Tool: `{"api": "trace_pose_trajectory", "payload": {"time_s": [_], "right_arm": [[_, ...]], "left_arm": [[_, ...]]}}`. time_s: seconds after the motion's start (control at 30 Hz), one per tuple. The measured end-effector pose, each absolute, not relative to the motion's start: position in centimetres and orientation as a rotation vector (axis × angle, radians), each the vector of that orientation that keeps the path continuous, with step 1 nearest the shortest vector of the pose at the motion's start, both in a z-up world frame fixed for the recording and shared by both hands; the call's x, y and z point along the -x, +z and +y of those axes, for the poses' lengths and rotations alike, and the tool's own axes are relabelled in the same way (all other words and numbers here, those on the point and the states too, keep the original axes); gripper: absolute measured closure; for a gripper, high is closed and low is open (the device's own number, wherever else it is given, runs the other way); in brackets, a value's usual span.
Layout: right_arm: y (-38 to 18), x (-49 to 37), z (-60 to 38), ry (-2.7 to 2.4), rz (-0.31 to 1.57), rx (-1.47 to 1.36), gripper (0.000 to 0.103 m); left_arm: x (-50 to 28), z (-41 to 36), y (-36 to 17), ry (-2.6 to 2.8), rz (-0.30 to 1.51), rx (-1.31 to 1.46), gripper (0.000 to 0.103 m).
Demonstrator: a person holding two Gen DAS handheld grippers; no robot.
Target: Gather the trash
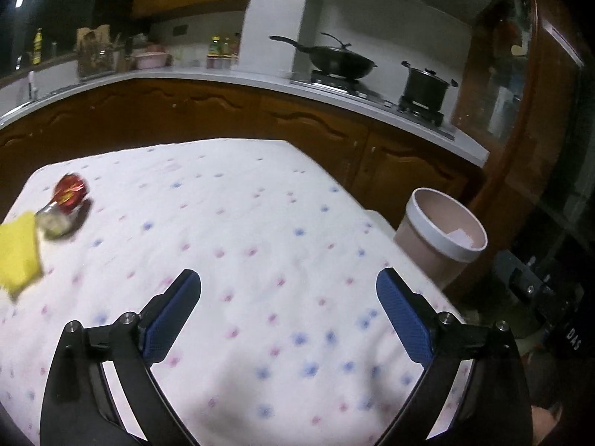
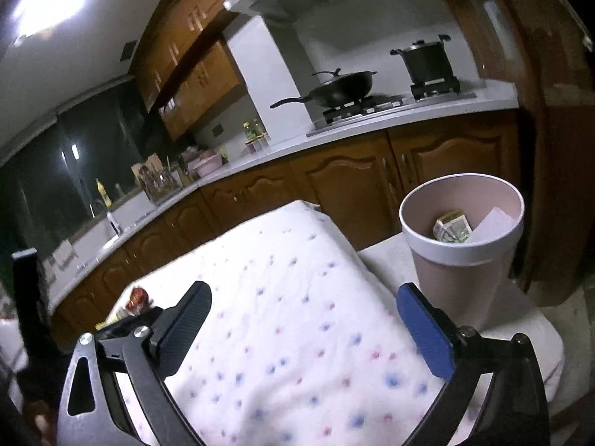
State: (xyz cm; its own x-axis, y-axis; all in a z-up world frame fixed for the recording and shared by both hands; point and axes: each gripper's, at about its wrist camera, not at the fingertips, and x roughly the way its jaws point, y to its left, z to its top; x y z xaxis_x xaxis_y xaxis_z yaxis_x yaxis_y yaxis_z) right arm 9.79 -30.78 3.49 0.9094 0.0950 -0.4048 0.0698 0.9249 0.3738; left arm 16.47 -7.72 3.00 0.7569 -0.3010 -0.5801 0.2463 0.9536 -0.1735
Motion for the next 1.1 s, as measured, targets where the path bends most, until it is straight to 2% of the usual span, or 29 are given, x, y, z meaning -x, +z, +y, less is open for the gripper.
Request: {"api": "trace_pose_trajectory", "payload": {"time_s": [0.4, 0.5, 0.57, 0.77, 0.87, 1.1], "right_arm": [[3.8, -5.1, -28.5, -0.057, 0.383, -0.297, 0.002], [5.4, -4.0, -28.2, -0.072, 0.341, -0.264, 0.001], [7.1, -3.1, -27.7, -0.074, 0.297, -0.234, 0.0], [11.1, -0.2, -24.8, -0.094, 0.145, -0.089, 0.0], [10.0, 0.2, -24.1, -0.124, 0.111, -0.066, 0.0], [4.5, -1.2, -24.3, -0.145, 0.218, -0.101, 0.0]], "left_arm": [[-12.1, -4.8, 3.1, -0.266, 0.581, 0.108, 0.005], [-10.8, -4.7, 4.5, -0.249, 0.5, 0.092, 0.005], [-9.7, -4.8, 5.7, -0.225, 0.433, 0.074, 0.0], [-6.7, -4.6, 7.9, -0.178, 0.286, 0.038, 0.0], [-6.0, -4.4, 6.7, -0.163, 0.283, 0.041, 0.0], [-5.9, -4.7, 2.8, -0.13, 0.348, 0.005, 0.0]]}}
